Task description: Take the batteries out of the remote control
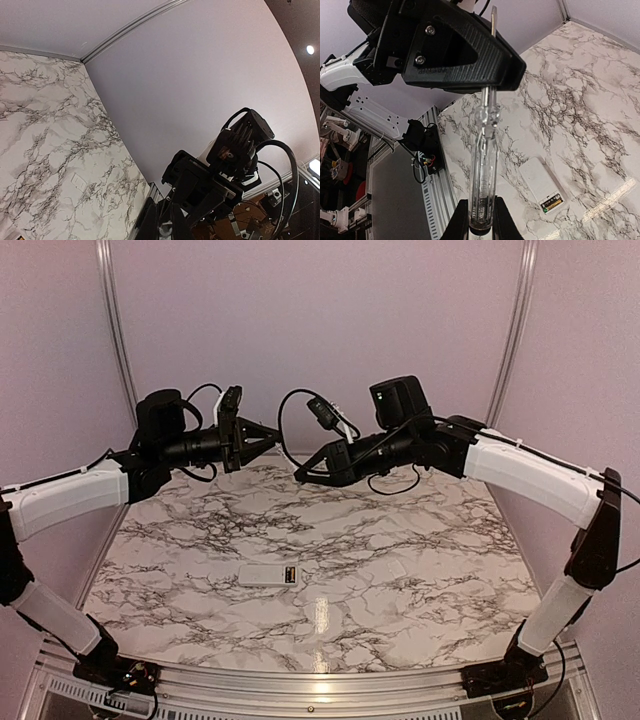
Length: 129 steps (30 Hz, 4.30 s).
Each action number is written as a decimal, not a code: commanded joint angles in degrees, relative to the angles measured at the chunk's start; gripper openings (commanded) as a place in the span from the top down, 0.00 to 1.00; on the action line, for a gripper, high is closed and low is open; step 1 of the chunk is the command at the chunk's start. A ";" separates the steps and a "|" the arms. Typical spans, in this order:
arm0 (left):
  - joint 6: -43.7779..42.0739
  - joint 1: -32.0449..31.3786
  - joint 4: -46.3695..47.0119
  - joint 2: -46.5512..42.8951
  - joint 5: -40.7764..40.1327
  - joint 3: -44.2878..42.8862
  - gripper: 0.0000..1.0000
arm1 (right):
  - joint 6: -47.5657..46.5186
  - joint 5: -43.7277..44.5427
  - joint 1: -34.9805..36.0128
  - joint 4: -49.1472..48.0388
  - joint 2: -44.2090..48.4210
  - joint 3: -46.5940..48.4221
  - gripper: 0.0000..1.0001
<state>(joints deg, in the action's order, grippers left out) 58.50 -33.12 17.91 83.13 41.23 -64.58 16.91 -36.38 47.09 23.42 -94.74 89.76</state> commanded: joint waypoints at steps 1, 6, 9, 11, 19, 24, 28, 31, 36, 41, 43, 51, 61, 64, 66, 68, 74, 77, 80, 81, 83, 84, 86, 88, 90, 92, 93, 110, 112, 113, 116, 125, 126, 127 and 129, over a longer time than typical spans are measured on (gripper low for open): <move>0.49 -0.27 1.73 0.67 0.59 -1.22 1.00 | -0.53 -0.61 0.29 0.89 -1.33 3.45 1.00; 0.15 -0.32 0.04 0.03 -0.45 -0.36 1.00 | -0.97 1.44 0.28 3.44 -2.86 6.79 0.98; 0.45 -0.34 -1.94 -0.45 -2.08 -0.16 1.00 | -0.95 3.30 0.28 3.13 -2.85 7.40 0.81; 1.02 -0.28 -2.89 -0.92 -3.11 -0.24 1.00 | -0.71 4.41 0.29 2.22 -2.59 7.29 0.69; 2.24 -0.27 -8.50 -2.26 -6.85 -2.21 1.00 | -0.73 9.90 0.28 0.39 -1.86 7.91 0.28; 2.88 -0.27 -10.36 -2.44 -7.78 -3.22 1.00 | -0.29 14.76 0.28 -0.98 -0.41 8.01 0.08; 4.18 -0.05 -11.69 -3.76 -10.76 -2.65 1.00 | -0.03 18.72 0.28 -2.96 1.45 6.87 0.05; 7.33 0.24 -10.65 -4.10 -10.89 -2.40 1.00 | 0.01 20.82 0.29 -7.26 3.84 4.14 0.04; 13.71 0.96 -10.65 -4.69 -13.03 -2.46 1.00 | -0.26 22.55 0.30 -15.62 6.87 -0.93 0.04; 22.10 2.07 -14.56 -6.65 -17.47 -2.57 1.00 | -1.84 22.82 0.28 -20.47 7.76 -2.30 0.05; 26.03 2.67 -15.27 -6.88 -17.50 -1.96 1.00 | -2.86 21.40 0.29 -22.31 7.72 -2.72 0.06; 30.15 2.89 -17.47 -7.28 -18.43 -2.76 1.00 | -0.08 14.98 0.28 -25.92 4.85 -1.83 0.12; 34.09 2.88 -19.92 -9.19 -19.72 -1.78 1.00 | 1.50 12.29 0.48 -24.35 0.29 0.69 0.17; 34.80 2.89 -19.57 -9.51 -20.02 -0.99 1.00 | 0.17 14.23 1.65 -22.18 -1.32 2.68 0.17; 35.39 2.88 -18.80 -9.86 -20.46 -0.44 1.00 | -0.56 14.73 2.44 -20.31 -2.78 4.27 0.18; 36.01 2.89 -18.52 -10.23 -20.87 -0.01 1.00 | 0.80 14.80 2.57 -20.69 -3.55 4.50 0.22; 37.15 2.89 -18.51 -10.64 -21.69 0.92 1.00 | 2.47 13.57 2.80 -22.78 -5.50 5.61 0.33; 37.28 2.89 -18.51 -10.62 -22.04 0.59 1.00 | 1.59 13.67 3.33 -21.83 -6.98 7.38 0.37; 37.95 2.89 -18.49 -10.95 -22.76 1.02 1.00 | 1.85 13.70 3.36 -21.45 -7.72 8.02 0.41; 38.32 2.89 -18.45 -11.22 -23.22 1.25 1.00 | 2.02 13.71 3.36 -21.26 -7.91 8.18 0.42; 38.84 2.88 -18.52 -11.64 -24.14 1.76 1.00 | 2.29 13.60 3.31 -21.12 -8.16 8.24 0.43; 39.10 2.85 -18.53 -11.75 -24.42 1.93 1.00 | 2.41 13.60 3.43 -20.97 -8.30 8.31 0.43; 38.94 2.89 -18.52 -11.57 -24.52 1.79 1.00 | 2.50 13.63 3.45 -20.33 -8.58 8.59 0.45; 38.84 2.85 -18.52 -11.29 -24.40 1.61 1.00 | 2.46 13.71 3.44 -19.61 -8.95 8.95 0.48; 38.87 2.89 -18.52 -11.03 -24.56 1.54 1.00 | 2.25 13.57 3.45 -18.66 -9.45 9.54 0.50; 38.82 2.89 -18.51 -10.70 -24.59 1.33 1.00 | 2.16 13.37 3.45 -17.71 -9.87 9.98 0.52; 38.83 2.89 -18.52 -10.53 -24.53 1.19 1.00 | 2.06 13.36 3.45 -17.63 -9.94 10.00 0.52; 38.79 2.80 -18.48 -8.12 -23.92 -1.02 1.00 | 0.66 11.20 3.46 -15.63 -13.81 14.82 0.66; 38.75 2.79 -18.45 -8.12 -23.99 -1.19 1.00 | 0.74 11.08 3.53 -15.86 -14.00 14.81 0.69; 38.66 2.80 -18.46 -8.01 -24.05 -1.31 1.00 | 0.72 11.06 3.53 -15.77 -14.11 14.94 0.70; 38.61 2.80 -18.53 -7.83 -23.88 -1.54 1.00 | 0.73 10.64 3.53 -15.58 -14.49 15.35 0.73; 38.32 2.80 -18.53 -7.39 -23.54 -1.67 1.00 | 0.59 10.51 3.59 -15.48 -15.60 16.59 0.77; 38.34 2.80 -18.54 -7.34 -23.49 -1.77 1.00 | 0.65 10.39 3.54 -15.47 -15.65 16.49 0.78; 38.37 2.80 -18.52 -7.25 -23.49 -1.78 1.00 | 0.70 10.29 3.54 -15.49 -15.72 16.50 0.79; 38.32 2.80 -18.50 -7.37 -23.55 -1.80 1.00 | 0.60 10.21 3.55 -15.46 -15.74 16.50 0.80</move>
<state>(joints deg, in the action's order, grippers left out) 97.34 -30.37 -0.43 74.89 17.50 -64.77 17.91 -25.50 50.00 7.55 -109.51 103.81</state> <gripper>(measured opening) 0.071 0.205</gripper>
